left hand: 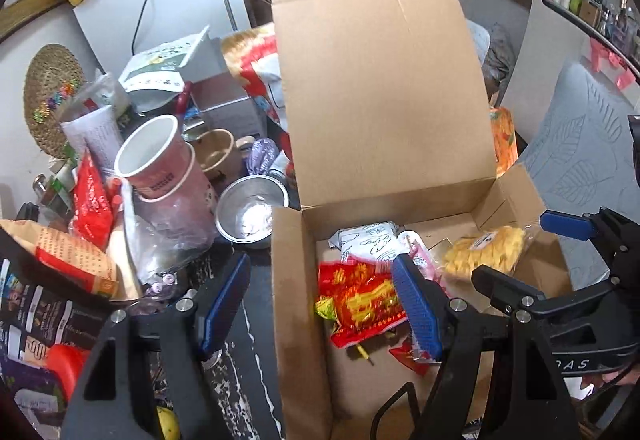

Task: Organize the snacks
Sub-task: 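Move both grippers back toward the remaining packets on the table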

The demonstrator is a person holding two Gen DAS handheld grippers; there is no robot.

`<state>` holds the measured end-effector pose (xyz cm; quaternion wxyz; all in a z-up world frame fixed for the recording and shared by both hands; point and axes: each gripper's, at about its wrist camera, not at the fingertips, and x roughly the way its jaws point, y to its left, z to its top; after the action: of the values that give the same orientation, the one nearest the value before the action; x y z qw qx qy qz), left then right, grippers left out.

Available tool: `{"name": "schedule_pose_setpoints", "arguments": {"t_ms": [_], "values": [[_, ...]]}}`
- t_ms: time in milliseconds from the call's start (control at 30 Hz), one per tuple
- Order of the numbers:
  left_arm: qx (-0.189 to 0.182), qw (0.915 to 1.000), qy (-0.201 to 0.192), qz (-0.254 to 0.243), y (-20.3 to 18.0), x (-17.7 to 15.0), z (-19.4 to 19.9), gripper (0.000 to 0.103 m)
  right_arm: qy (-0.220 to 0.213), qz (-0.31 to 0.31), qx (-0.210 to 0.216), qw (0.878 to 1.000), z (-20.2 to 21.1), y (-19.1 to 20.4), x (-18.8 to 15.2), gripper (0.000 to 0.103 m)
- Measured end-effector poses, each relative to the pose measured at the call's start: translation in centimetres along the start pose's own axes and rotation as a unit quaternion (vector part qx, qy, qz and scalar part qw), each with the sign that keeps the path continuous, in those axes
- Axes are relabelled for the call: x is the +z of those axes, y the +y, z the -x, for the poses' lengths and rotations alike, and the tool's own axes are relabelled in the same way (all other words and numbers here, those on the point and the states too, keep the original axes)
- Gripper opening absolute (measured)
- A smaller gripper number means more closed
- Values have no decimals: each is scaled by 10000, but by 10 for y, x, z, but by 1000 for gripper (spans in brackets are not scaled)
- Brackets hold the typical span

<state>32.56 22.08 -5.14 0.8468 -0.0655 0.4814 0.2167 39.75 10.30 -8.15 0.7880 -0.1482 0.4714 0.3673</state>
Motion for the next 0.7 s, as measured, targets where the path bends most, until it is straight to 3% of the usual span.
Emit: {"name": "schedule_pose_setpoints", "arguments": {"t_ms": [367, 700], "values": [[-50, 9989, -455, 63, 0, -10, 63, 73, -467, 158, -26, 9988, 62, 18, -4, 102], [-246, 9950, -967, -99, -10, -28, 134, 73, -1009, 114, -155, 9947, 143, 29, -32, 102]]}}
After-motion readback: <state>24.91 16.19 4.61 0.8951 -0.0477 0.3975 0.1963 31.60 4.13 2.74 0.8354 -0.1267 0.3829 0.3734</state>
